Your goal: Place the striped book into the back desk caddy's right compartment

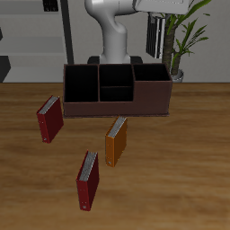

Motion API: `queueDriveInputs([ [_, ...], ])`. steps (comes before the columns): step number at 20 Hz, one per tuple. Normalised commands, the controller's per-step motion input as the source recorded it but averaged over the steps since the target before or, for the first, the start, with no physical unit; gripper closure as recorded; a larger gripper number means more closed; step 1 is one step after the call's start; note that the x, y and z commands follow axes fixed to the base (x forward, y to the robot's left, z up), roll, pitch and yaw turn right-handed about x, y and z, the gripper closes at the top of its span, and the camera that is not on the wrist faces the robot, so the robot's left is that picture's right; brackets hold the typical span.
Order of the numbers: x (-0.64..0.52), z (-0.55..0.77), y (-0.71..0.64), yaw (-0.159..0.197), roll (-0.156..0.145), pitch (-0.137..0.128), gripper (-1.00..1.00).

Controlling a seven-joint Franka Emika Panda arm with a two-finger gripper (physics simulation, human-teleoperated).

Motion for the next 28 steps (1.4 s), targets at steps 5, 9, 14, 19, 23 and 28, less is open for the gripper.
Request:
queueDriveInputs([
  [5,0.09,-0.08,0.01,-0.002,-0.014,0.046,1.0],
  [9,0.07,-0.14,0.0,0.047,-0.04,0.022,1.0],
  [14,0.12,-0.07,0.02,0.039,-0.033,0.024,1.0],
  [19,0.05,-0.06,0.02,0.025,0.001,0.016,1.0],
  [23,0.05,-0.08,0.0,0.016,-0.001,0.012,1.0],
  [28,0.05,-0.18,0.1,0.027,0.022,0.032,1.0],
])
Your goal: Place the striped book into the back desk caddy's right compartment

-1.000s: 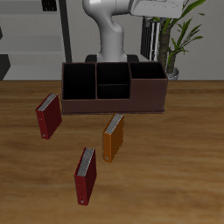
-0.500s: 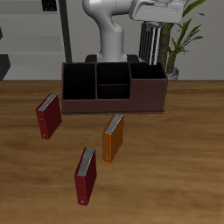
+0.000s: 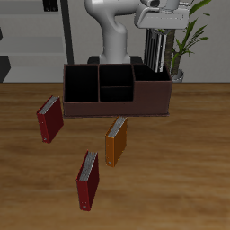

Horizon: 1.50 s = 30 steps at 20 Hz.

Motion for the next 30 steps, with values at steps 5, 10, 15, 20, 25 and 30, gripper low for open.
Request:
queueDriveInputs([
  [5,0.05,-0.2,0.12,0.019,0.03,0.03,1.0],
  [10,0.06,-0.13,0.01,0.01,0.008,0.014,1.0],
  [15,0.12,-0.23,-0.08,-0.011,-0.005,0.046,1.0],
  [20,0.09,-0.25,-0.07,-0.015,0.0,0.042,1.0],
  [25,0.06,-0.25,0.02,-0.007,0.007,0.041,1.0],
  [30,0.08,-0.36,-0.02,0.006,-0.001,0.061,1.0],
])
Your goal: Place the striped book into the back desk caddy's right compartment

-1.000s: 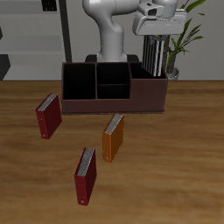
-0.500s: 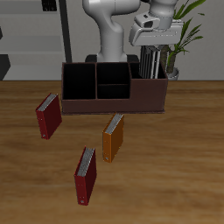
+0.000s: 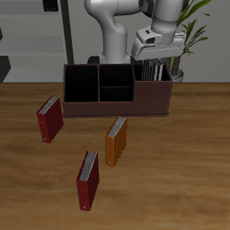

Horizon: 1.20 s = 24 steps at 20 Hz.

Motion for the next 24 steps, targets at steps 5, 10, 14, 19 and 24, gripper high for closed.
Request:
queueDriveInputs([
  [5,0.14,-0.43,-0.01,0.036,-0.016,0.066,1.0],
  [10,0.05,-0.17,-0.04,-0.021,-0.006,0.026,1.0],
  [14,-0.03,-0.03,-0.05,-0.029,0.033,0.029,-1.0],
  [19,-0.03,0.12,-0.03,-0.04,0.016,0.004,-1.0],
  [24,0.0,0.02,0.05,0.003,0.021,-0.006,-1.0],
])
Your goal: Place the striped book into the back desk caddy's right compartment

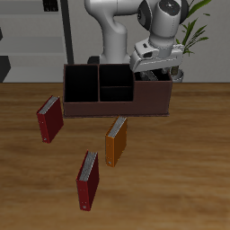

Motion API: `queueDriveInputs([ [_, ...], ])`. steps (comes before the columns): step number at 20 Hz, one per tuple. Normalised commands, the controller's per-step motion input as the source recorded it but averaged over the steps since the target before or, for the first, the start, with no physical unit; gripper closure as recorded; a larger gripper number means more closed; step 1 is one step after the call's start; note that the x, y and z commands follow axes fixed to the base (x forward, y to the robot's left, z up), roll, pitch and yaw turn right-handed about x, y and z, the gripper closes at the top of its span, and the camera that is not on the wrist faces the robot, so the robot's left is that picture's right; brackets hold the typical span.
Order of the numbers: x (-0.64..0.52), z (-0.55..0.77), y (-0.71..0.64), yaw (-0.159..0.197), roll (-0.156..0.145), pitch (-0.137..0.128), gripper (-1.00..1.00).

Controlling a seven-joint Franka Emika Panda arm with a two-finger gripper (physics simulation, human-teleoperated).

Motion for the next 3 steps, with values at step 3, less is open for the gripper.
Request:
queueDriveInputs([
  [3,-0.06,-0.02,-0.07,0.001,0.005,0.001,-1.0],
])
